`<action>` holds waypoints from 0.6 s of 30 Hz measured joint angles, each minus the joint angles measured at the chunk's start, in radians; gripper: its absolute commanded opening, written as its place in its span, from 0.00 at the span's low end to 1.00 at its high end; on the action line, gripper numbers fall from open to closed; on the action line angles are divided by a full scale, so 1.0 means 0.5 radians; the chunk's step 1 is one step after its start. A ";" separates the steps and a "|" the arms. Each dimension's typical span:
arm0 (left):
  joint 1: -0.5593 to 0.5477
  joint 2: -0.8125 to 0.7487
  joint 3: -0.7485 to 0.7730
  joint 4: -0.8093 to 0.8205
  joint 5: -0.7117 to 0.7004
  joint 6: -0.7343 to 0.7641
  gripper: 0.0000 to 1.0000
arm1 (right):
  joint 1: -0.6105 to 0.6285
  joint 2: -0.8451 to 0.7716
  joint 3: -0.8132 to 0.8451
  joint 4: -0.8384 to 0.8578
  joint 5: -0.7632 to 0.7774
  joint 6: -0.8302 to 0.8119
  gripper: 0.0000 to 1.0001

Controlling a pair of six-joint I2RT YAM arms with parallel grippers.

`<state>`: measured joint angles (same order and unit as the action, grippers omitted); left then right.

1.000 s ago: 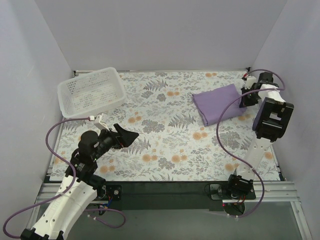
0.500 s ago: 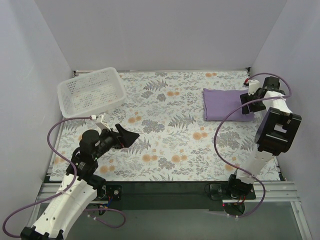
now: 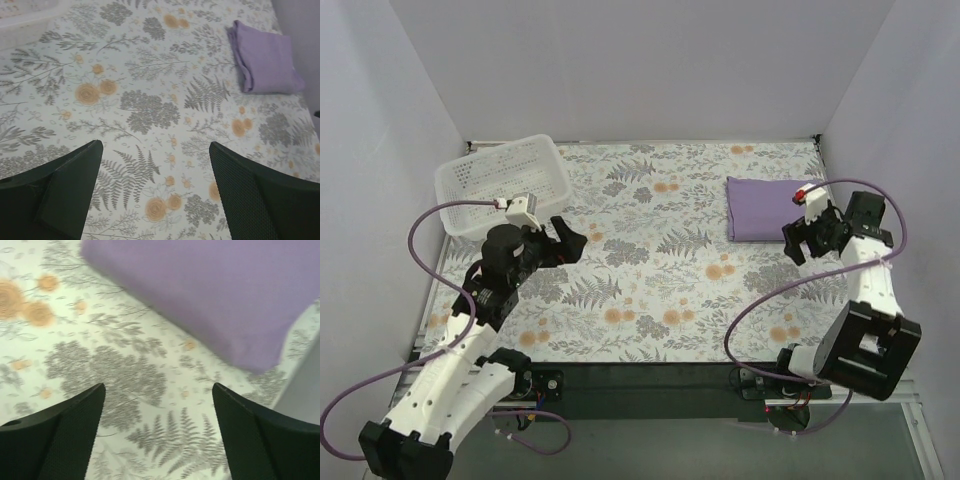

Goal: Fold and stack the t-shirts
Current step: Reset both grippers

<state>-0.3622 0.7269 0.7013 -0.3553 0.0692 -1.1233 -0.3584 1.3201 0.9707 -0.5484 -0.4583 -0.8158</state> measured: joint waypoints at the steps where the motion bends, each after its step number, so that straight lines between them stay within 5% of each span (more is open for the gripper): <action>1: 0.060 0.056 0.011 0.001 -0.011 0.035 0.88 | -0.004 -0.105 -0.090 -0.020 -0.066 -0.002 0.98; 7: 0.671 0.256 0.013 0.002 0.129 0.121 0.88 | -0.352 -0.607 -0.343 0.210 -0.193 0.462 0.98; 18: 0.715 -0.194 -0.217 0.050 0.175 0.266 0.89 | -0.474 -0.719 -0.385 0.513 0.173 1.050 0.98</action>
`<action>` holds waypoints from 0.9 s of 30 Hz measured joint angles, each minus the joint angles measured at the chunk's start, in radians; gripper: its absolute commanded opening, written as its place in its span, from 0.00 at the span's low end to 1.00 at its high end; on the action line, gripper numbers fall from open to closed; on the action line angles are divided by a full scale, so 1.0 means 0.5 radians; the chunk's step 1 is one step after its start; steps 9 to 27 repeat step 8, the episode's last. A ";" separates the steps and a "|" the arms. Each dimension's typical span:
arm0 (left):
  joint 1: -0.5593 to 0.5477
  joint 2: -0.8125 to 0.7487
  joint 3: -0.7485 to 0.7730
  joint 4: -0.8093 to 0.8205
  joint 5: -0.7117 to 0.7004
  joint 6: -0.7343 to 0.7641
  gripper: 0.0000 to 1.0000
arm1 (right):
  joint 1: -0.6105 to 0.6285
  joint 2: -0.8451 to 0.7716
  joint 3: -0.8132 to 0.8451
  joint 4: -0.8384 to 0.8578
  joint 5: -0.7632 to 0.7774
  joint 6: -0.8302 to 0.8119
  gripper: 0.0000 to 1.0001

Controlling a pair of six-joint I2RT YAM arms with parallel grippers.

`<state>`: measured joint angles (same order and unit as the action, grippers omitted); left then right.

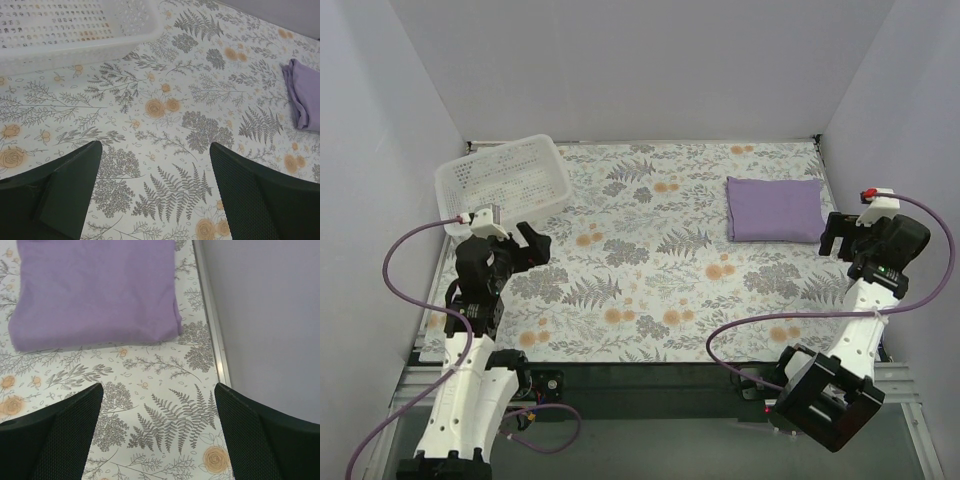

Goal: Fold and stack the t-shirts
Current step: Reset both grippers

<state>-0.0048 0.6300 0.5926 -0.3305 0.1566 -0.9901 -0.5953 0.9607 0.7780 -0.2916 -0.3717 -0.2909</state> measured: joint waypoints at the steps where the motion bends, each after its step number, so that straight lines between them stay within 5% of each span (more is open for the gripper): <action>1: 0.000 -0.015 -0.014 0.004 0.005 0.002 0.89 | 0.000 -0.004 -0.003 0.011 0.029 0.008 0.98; 27: -0.009 -0.022 -0.030 0.003 0.027 0.014 0.89 | 0.000 -0.021 -0.018 0.061 0.152 -0.056 0.98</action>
